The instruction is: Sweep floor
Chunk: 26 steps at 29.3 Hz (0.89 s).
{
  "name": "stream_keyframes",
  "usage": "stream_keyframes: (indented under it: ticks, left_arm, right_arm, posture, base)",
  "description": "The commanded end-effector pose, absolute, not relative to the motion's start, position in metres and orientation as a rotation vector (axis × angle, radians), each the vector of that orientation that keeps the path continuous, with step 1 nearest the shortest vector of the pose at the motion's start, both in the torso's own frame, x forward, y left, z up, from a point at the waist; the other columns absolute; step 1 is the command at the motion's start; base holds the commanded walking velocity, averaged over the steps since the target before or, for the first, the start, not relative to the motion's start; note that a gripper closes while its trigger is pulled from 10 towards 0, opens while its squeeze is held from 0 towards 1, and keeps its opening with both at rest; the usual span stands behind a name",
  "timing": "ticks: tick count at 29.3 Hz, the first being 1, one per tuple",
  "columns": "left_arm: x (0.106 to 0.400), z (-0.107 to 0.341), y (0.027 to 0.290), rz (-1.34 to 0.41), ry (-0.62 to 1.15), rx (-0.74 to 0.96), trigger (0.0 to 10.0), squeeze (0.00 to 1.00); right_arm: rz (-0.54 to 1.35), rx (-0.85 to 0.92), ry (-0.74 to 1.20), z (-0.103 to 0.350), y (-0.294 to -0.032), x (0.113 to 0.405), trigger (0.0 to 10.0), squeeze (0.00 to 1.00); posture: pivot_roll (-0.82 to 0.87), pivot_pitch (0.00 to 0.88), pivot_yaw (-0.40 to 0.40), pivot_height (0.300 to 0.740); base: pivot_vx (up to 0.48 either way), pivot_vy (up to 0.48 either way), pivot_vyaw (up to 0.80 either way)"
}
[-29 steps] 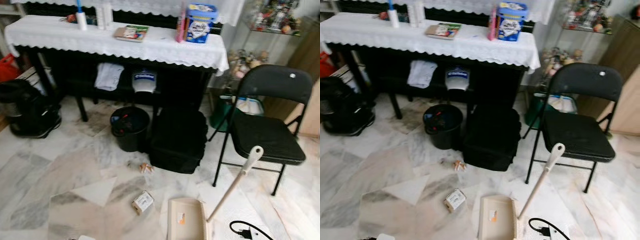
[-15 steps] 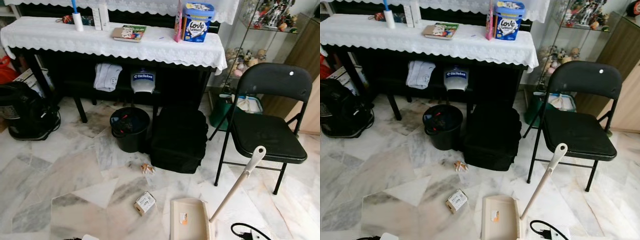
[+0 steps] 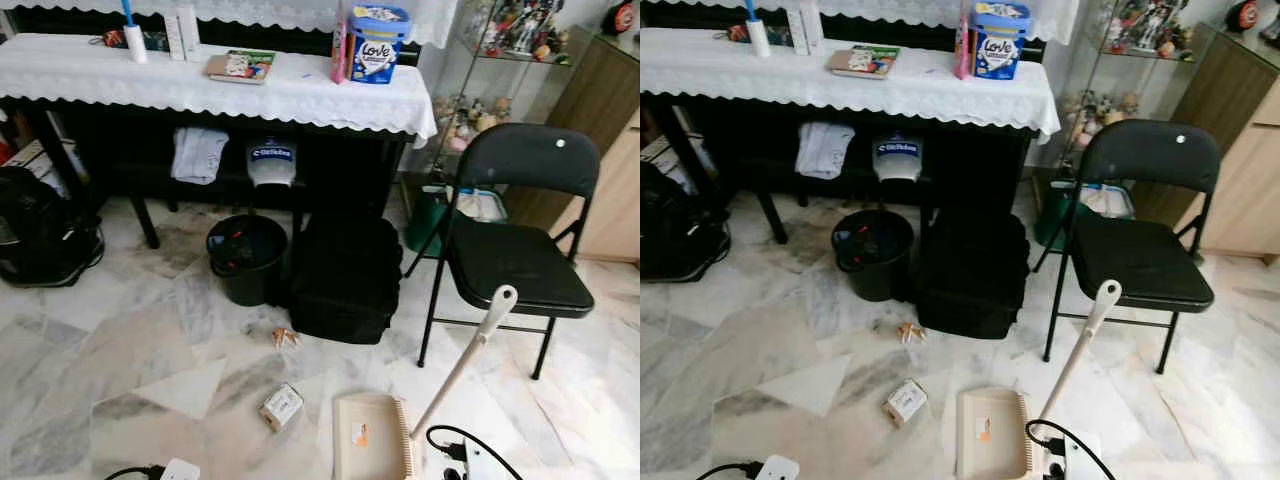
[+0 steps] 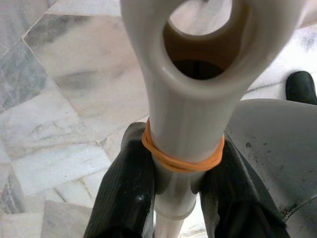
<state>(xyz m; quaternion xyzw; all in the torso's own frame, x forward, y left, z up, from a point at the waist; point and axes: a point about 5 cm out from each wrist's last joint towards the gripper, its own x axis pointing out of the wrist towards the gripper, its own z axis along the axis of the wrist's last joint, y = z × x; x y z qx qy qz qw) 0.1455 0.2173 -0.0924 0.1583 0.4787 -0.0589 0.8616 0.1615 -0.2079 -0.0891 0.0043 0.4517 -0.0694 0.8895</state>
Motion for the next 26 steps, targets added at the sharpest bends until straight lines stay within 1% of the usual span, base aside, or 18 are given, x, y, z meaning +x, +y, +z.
stream_keyframes:
  ticks: [1, 4, 17, 24, 26]
  left_arm:
    - [0.147, -0.093, 0.205, -0.158, 0.985, 0.299, 10.0, 0.00]
    - [0.147, -0.093, 0.205, -0.148, 0.983, 0.294, 10.0, 0.00]
    - [0.137, -0.097, 0.204, -0.143, 1.004, 0.278, 10.0, 0.00]
    - [0.139, -0.097, 0.201, -0.149, 0.996, 0.276, 10.0, 0.00]
    - [0.139, -0.097, 0.201, -0.155, 0.995, 0.282, 10.0, 0.00]
  right_arm:
    - [-0.149, -0.004, 0.946, -0.090, -0.210, 0.159, 10.0, 0.00]
    - [-0.151, -0.009, 0.947, -0.090, -0.210, 0.159, 10.0, 0.00]
    - [-0.126, -0.031, 0.935, -0.088, -0.210, 0.163, 10.0, 0.00]
    - [-0.122, -0.038, 0.934, -0.088, -0.210, 0.163, 10.0, 0.00]
    - [-0.119, -0.040, 0.933, -0.088, -0.209, 0.163, 10.0, 0.00]
  posture:
    - [0.02, 0.000, -0.098, 0.740]
    - [0.02, 0.000, -0.104, 0.740]
    - [0.02, 0.000, -0.119, 0.740]
    - [0.02, 0.000, -0.120, 0.740]
    - [0.02, 0.000, -0.120, 0.740]
  base:
    - [0.000, 0.000, 0.00]
    - [0.000, 0.000, 0.00]
    - [0.000, -0.276, 0.00]
    - [0.000, 0.000, 0.00]
    - [0.000, -0.251, 0.00]
